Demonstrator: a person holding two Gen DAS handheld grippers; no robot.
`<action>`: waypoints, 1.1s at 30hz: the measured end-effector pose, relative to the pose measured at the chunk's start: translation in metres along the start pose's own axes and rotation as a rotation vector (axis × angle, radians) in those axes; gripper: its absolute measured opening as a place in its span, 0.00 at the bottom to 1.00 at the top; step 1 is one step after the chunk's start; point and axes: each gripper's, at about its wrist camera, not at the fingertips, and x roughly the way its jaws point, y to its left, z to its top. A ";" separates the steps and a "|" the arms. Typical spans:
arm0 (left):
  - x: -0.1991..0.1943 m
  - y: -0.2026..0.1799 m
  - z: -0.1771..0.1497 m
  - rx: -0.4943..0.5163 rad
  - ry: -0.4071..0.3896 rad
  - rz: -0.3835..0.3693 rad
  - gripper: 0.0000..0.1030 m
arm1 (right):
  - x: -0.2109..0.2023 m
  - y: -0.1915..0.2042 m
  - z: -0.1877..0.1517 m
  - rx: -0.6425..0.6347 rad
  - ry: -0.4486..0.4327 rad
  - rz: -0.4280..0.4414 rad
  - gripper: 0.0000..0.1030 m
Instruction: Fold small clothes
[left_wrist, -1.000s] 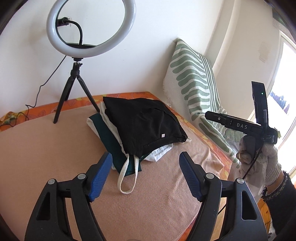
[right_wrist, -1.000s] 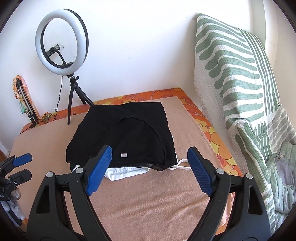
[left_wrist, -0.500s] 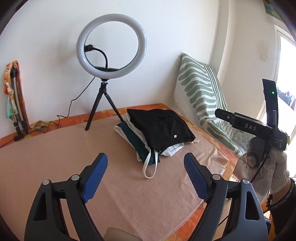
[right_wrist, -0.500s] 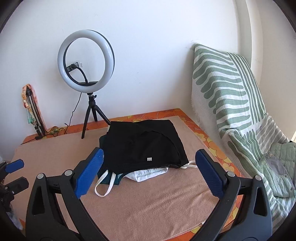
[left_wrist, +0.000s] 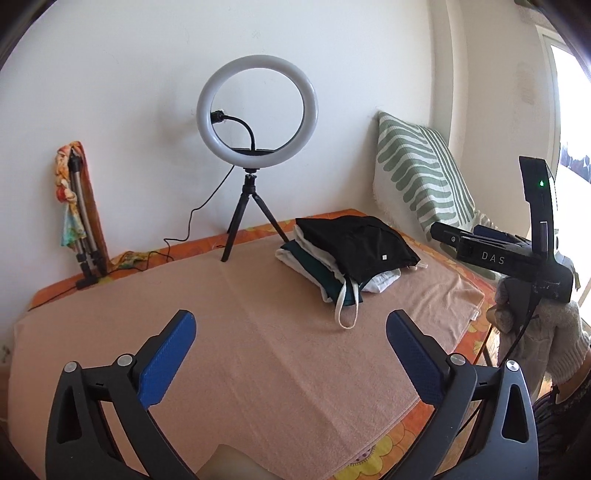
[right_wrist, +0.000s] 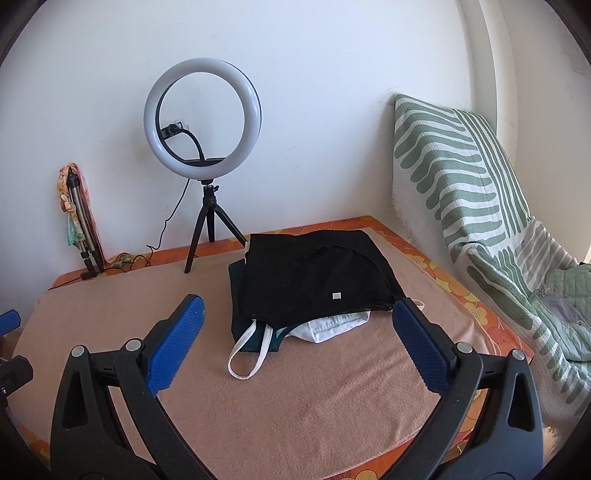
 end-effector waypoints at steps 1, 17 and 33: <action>-0.001 -0.001 -0.003 0.018 -0.003 0.013 1.00 | 0.002 0.002 -0.002 -0.001 0.001 0.000 1.00; 0.007 0.007 -0.024 -0.007 0.036 0.046 1.00 | 0.019 0.002 -0.015 0.024 -0.015 -0.041 1.00; 0.003 0.008 -0.028 0.006 0.046 0.081 1.00 | 0.021 0.002 -0.018 0.037 -0.009 -0.046 1.00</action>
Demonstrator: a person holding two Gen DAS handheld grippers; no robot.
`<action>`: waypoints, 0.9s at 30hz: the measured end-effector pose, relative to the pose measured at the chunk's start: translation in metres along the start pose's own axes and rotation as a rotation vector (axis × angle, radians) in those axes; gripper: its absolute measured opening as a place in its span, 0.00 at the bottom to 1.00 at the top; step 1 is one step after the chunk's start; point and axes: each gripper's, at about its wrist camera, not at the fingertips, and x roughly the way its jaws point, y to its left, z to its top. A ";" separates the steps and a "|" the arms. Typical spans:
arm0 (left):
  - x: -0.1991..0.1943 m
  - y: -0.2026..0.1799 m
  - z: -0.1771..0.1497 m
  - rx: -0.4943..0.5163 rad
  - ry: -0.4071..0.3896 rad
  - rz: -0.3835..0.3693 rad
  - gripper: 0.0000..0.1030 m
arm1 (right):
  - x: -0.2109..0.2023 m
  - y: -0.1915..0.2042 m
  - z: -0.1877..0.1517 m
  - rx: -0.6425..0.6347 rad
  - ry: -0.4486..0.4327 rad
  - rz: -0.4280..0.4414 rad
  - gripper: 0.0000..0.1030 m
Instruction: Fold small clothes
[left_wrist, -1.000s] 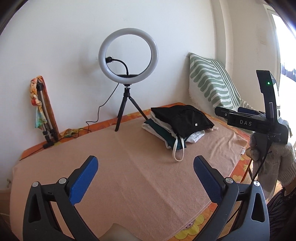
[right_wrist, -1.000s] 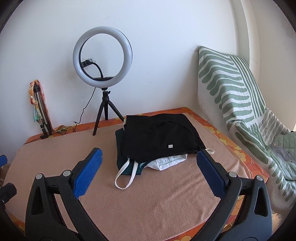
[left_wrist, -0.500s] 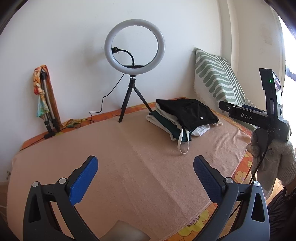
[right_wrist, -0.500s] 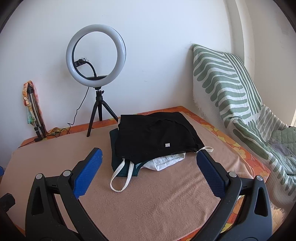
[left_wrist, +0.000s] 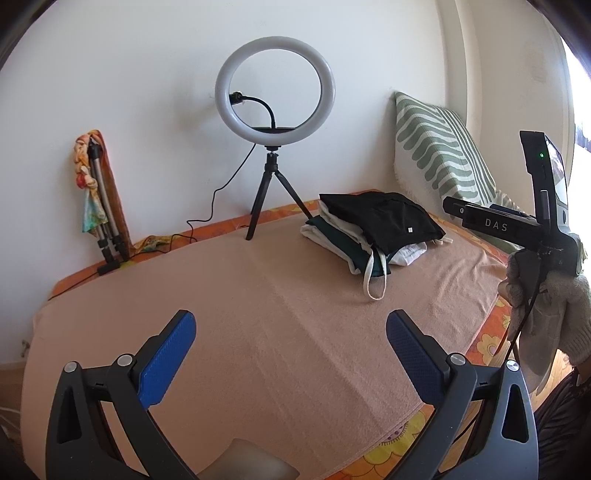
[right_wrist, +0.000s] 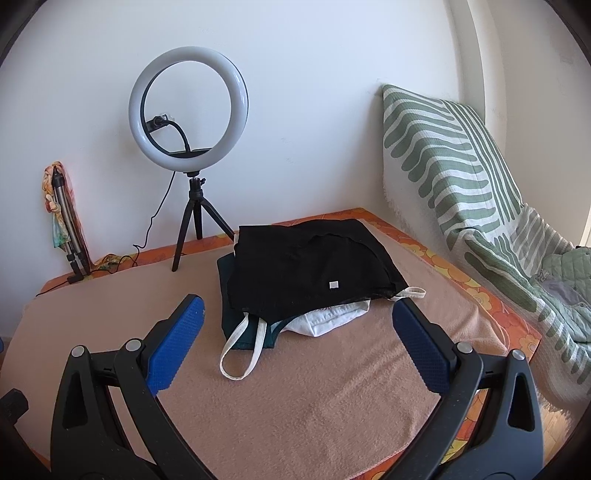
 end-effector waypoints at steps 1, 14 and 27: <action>0.000 0.000 0.000 0.000 -0.001 -0.001 1.00 | 0.000 0.000 0.000 0.000 0.000 0.000 1.00; -0.002 0.001 0.000 0.000 0.000 -0.003 1.00 | -0.001 0.000 -0.002 0.004 0.004 0.007 1.00; -0.002 0.001 0.001 0.000 0.004 -0.010 1.00 | -0.002 0.003 -0.002 0.008 0.005 0.006 1.00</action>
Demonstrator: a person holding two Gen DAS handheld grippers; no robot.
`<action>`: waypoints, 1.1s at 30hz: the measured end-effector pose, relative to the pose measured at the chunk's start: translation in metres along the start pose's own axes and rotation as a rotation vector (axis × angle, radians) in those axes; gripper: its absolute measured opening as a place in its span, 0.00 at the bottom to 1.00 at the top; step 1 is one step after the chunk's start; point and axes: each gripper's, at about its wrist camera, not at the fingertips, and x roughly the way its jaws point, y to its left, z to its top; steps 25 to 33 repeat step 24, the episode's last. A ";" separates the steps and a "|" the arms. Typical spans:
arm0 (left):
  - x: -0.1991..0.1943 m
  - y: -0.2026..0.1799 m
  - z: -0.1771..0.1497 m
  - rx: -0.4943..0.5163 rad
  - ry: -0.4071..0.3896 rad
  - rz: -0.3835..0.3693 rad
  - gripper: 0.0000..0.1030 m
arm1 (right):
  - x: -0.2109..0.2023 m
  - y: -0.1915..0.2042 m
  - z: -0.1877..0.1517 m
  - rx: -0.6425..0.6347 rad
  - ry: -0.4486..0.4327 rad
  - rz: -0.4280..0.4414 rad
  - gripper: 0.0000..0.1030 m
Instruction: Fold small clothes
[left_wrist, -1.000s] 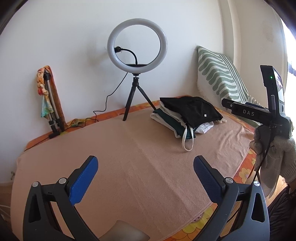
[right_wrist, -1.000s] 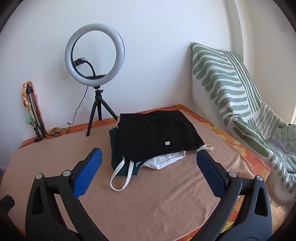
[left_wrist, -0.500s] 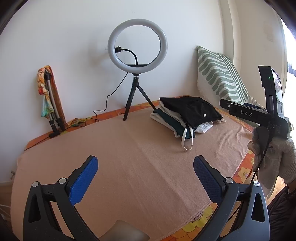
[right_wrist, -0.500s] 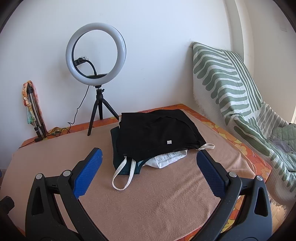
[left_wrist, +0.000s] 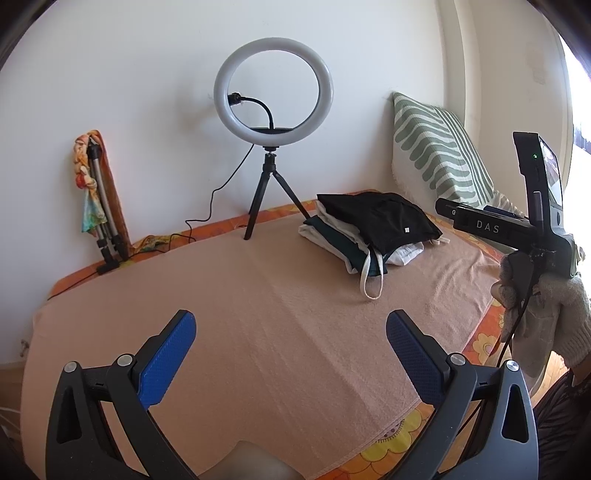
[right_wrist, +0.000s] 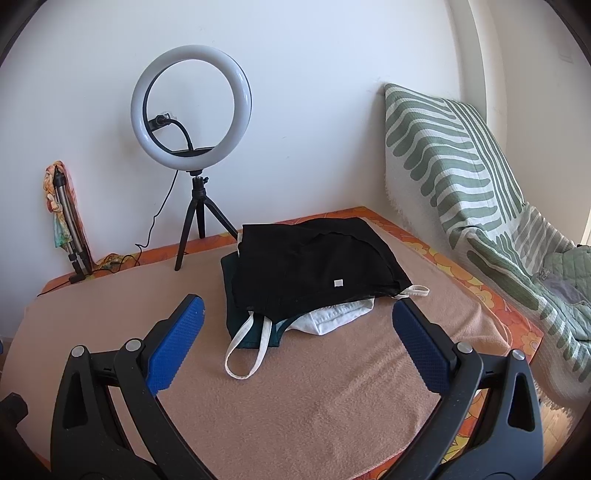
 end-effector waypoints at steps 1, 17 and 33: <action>0.000 -0.001 0.000 0.000 0.000 0.001 1.00 | 0.000 0.000 0.000 0.001 0.001 0.001 1.00; -0.001 0.000 -0.001 -0.009 0.005 -0.004 1.00 | 0.002 0.001 0.001 -0.001 0.003 0.006 1.00; -0.001 0.000 -0.001 -0.008 0.004 -0.006 1.00 | 0.001 0.002 0.000 -0.001 0.003 0.004 1.00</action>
